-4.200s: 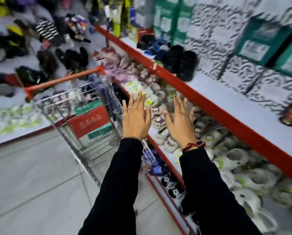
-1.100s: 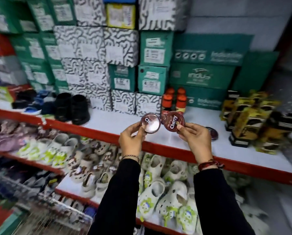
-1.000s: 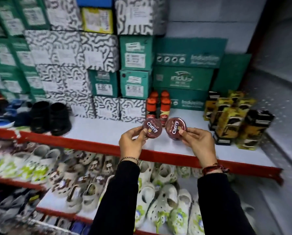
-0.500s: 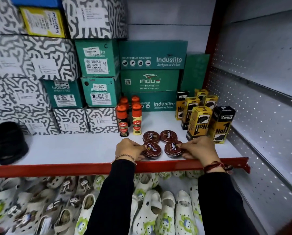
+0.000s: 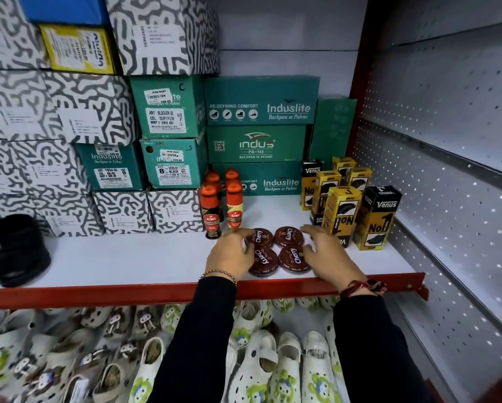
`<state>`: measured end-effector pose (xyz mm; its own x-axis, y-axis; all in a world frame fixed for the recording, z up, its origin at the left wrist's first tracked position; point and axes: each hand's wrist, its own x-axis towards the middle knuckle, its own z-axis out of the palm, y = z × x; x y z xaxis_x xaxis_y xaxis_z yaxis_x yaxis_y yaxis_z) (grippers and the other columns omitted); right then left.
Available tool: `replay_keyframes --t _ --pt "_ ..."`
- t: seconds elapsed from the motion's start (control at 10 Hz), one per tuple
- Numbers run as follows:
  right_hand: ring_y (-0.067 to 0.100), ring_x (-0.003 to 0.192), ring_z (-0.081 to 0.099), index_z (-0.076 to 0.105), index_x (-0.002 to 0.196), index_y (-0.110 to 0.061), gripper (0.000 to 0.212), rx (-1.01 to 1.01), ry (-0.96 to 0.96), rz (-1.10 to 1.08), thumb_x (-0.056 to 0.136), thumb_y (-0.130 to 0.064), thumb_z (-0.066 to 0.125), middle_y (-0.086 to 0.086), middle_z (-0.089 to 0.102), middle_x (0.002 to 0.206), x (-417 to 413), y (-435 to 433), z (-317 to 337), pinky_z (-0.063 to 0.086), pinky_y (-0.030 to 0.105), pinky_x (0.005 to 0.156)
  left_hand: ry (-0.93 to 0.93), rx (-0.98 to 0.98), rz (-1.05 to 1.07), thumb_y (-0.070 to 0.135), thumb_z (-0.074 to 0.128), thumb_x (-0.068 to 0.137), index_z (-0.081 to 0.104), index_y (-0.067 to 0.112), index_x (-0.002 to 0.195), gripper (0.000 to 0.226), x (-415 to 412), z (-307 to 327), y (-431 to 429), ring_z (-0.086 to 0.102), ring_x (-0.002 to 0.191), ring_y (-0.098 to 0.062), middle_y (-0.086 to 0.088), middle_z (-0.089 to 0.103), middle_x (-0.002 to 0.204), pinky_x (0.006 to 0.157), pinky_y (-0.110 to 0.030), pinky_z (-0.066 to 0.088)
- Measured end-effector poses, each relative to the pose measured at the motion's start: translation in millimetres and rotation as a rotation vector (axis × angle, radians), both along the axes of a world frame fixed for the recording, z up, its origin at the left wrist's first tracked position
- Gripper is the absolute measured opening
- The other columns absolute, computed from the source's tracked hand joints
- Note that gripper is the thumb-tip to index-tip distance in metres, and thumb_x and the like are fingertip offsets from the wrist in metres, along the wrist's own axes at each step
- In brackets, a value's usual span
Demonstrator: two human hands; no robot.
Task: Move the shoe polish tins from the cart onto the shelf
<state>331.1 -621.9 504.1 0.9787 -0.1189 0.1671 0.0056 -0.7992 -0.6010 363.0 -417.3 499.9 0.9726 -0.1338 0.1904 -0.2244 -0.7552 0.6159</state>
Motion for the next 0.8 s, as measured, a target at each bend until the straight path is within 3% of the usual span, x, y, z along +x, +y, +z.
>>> replay_keyframes --t 0.1,0.2,0.6,0.8 --pt "0.022 0.155 0.02 0.031 0.156 -0.008 0.06 -0.087 0.117 0.155 0.096 -0.005 0.041 0.008 0.023 0.166 8.8 10.4 -4.4 0.013 0.037 0.128 0.052 0.145 -0.196 0.011 0.049 0.095 0.047 0.019 0.148 0.053 8.0 -2.8 -9.7 0.035 0.148 -0.024 -0.004 0.034 0.161 0.122 -0.034 0.027" --pt "0.019 0.158 0.005 0.022 0.159 -0.011 0.061 -0.156 0.2 0.182 0.099 -0.01 0.035 0.003 0.014 0.169 17.9 18.3 -14.2 0.0 0.047 0.127 0.134 0.223 -0.246 0.008 0.042 0.097 0.034 0.014 0.155 0.059 14.1 -11.9 -18.2 0.019 0.155 -0.023 -0.008 0.022 0.166 0.126 -0.031 0.016" --pt "0.015 0.156 0.014 0.028 0.157 -0.014 0.063 -0.187 0.139 0.172 0.094 -0.014 0.036 -0.001 0.023 0.167 20.3 13.3 -24.3 -0.004 0.048 0.125 0.117 0.177 -0.233 0.01 0.041 0.096 0.034 0.017 0.154 0.059 14.8 -20.8 -15.6 0.017 0.155 -0.022 -0.005 0.023 0.166 0.127 -0.035 0.017" --pt "0.017 0.157 0.014 0.028 0.157 -0.012 0.06 -0.186 0.031 0.159 0.097 -0.012 0.036 0.001 0.02 0.168 21.5 13.4 -3.7 -0.005 0.047 0.127 0.028 0.131 -0.201 0.011 0.042 0.097 0.034 0.014 0.154 0.057 9.7 -1.9 -17.1 0.033 0.149 -0.027 -0.012 0.034 0.161 0.123 -0.038 0.029"
